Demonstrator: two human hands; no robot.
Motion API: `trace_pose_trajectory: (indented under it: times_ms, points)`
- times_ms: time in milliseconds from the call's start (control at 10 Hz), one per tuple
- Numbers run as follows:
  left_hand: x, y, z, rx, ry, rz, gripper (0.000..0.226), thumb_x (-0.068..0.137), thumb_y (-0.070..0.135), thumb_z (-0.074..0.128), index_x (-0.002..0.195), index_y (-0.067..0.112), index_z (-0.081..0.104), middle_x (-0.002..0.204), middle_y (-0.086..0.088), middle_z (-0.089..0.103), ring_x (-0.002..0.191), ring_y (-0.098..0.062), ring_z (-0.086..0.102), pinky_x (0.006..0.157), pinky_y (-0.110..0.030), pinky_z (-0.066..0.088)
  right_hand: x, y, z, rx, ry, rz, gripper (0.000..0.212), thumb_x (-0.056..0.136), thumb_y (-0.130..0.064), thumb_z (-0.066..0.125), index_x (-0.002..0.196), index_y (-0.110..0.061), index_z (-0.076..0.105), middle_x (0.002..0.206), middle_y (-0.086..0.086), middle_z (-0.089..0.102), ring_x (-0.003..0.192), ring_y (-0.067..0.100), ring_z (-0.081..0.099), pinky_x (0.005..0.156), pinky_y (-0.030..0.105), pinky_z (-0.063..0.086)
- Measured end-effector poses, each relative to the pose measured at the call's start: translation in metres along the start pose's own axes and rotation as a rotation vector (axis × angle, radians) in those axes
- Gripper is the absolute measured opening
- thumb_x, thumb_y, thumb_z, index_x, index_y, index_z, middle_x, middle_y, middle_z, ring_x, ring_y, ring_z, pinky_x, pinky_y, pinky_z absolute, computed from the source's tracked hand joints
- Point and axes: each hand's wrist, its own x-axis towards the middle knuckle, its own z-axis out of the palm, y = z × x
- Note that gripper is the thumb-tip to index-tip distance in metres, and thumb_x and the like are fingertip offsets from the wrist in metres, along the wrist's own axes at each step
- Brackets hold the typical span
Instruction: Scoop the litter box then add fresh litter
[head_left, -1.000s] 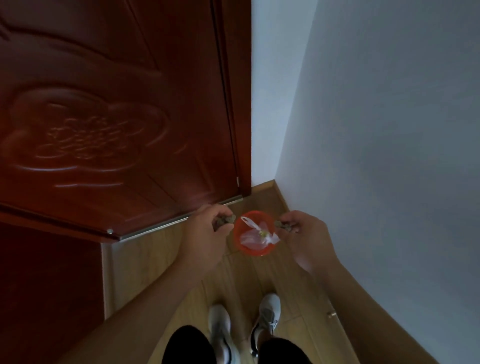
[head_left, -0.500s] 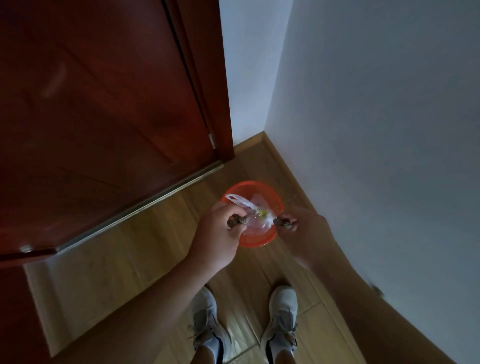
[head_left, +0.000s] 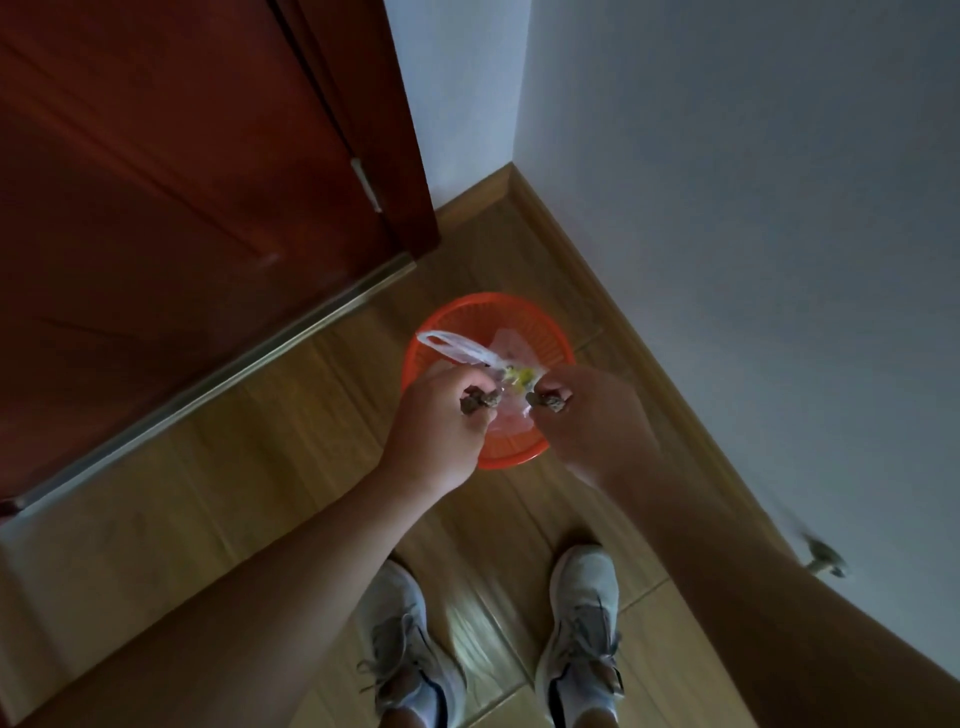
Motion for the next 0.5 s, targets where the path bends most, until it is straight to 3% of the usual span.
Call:
trace_pose_trajectory:
  times_ms: [100, 300, 500]
  points:
    - [0.008, -0.006, 0.007, -0.072, -0.06, -0.02, 0.033, 0.077, 0.004, 0.08, 0.105, 0.017, 0.068, 0.107, 0.005, 0.058, 0.09, -0.01, 0.067, 0.079, -0.026, 0.059, 0.006, 0.007, 0.006, 0.039, -0.001, 0.018, 0.028, 0.086, -0.02, 0.067, 0.114, -0.023, 0.069, 0.113, -0.003, 0.069, 0.096, 0.014, 0.065, 0.087, 0.037, 0.054]
    - [0.009, -0.015, 0.015, -0.15, -0.119, -0.067, 0.041, 0.078, 0.008, 0.08, 0.115, 0.019, 0.065, 0.12, 0.004, 0.061, 0.098, -0.006, 0.067, 0.079, -0.025, 0.06, 0.01, 0.021, 0.01, 0.021, -0.031, 0.041, 0.032, 0.083, -0.022, 0.067, 0.116, -0.025, 0.066, 0.105, -0.005, 0.069, 0.085, 0.01, 0.064, 0.072, 0.025, 0.048]
    - [0.011, -0.02, 0.013, -0.153, -0.073, -0.115, 0.045, 0.081, 0.007, 0.076, 0.122, 0.02, 0.061, 0.122, 0.002, 0.06, 0.104, -0.008, 0.067, 0.082, -0.03, 0.06, 0.01, 0.019, 0.004, 0.041, -0.024, 0.06, 0.027, 0.085, -0.028, 0.066, 0.112, -0.028, 0.068, 0.098, -0.009, 0.069, 0.084, 0.008, 0.064, 0.068, 0.022, 0.047]
